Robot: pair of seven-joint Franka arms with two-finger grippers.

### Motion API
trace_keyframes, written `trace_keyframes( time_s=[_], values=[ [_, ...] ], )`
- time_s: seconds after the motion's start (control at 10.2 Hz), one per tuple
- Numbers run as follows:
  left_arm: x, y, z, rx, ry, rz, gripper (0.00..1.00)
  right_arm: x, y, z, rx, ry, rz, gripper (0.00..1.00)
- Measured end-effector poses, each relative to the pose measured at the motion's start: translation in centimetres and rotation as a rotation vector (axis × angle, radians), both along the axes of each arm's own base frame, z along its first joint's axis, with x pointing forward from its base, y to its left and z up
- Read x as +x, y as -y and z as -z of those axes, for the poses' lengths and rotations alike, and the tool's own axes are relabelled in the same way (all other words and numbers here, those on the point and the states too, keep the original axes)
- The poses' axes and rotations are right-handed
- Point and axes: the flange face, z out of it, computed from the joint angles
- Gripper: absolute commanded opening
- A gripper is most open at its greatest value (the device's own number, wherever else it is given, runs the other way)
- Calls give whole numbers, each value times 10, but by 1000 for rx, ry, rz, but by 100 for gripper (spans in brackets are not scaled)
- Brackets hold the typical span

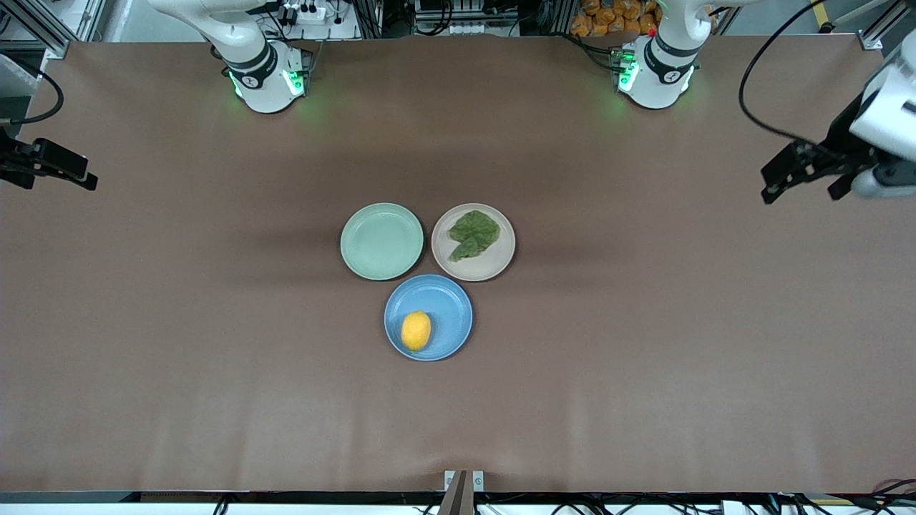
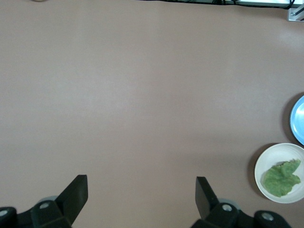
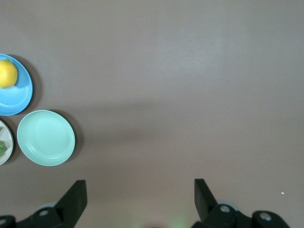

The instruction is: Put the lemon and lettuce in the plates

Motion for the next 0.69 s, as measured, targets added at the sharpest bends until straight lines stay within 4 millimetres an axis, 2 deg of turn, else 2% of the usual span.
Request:
trace_keyframes(
  time_s=[0.29,0.69],
  values=[
    [-12,0,-14,15,-34,97,100,0,0,0,-1,3,6,100],
    [-14,3,-15,-6,-49,123,100,1,-1,0,-1,5,7,100]
  ],
)
